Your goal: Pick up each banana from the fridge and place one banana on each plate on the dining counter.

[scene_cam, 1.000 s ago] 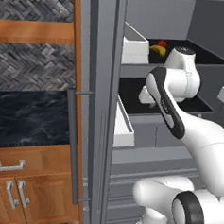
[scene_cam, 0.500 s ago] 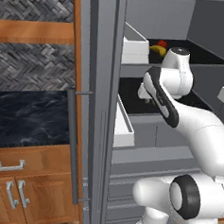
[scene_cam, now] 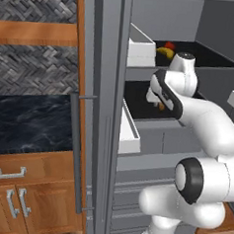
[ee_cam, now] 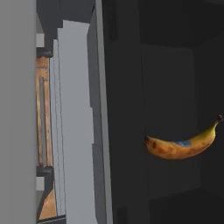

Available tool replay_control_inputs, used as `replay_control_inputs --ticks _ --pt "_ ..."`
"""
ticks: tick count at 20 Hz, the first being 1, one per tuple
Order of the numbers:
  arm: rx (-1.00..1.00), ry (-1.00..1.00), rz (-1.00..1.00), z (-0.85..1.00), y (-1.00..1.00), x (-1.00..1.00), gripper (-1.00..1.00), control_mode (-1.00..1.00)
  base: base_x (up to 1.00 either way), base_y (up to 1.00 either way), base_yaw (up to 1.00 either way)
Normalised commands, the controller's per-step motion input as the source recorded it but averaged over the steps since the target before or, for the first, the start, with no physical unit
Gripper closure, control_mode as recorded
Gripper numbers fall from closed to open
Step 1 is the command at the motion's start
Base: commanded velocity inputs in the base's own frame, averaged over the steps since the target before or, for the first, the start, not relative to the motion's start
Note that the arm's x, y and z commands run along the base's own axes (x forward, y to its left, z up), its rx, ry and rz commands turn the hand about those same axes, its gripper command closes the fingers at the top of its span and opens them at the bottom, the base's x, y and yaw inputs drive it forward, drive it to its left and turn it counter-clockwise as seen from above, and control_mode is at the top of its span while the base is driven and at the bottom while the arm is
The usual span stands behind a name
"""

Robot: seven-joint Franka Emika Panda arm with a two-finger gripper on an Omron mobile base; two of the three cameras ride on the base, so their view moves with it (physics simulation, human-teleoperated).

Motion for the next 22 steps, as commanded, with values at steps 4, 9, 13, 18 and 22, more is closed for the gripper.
replay_control_inputs --ticks 4,9,13,18,22 --pt "0.00 -0.05 0.00 -0.37 -0.36 0.31 -1.00 -1.00 0.00 0.00 0.00" --pt "0.00 0.00 0.00 -0.16 -0.35 0.60 -1.00 -1.00 0.00 0.00 0.00" --pt "0.00 0.02 0.00 -0.03 -0.17 0.56 -1.00 -1.00 0.00 0.00 0.00" --pt "0.00 0.00 0.00 -0.20 -0.03 0.39 -1.00 -1.00 0.00 0.00 0.00" --pt "0.00 0.00 0.00 -0.27 -0.02 0.33 -1.00 -1.00 0.00 0.00 0.00"
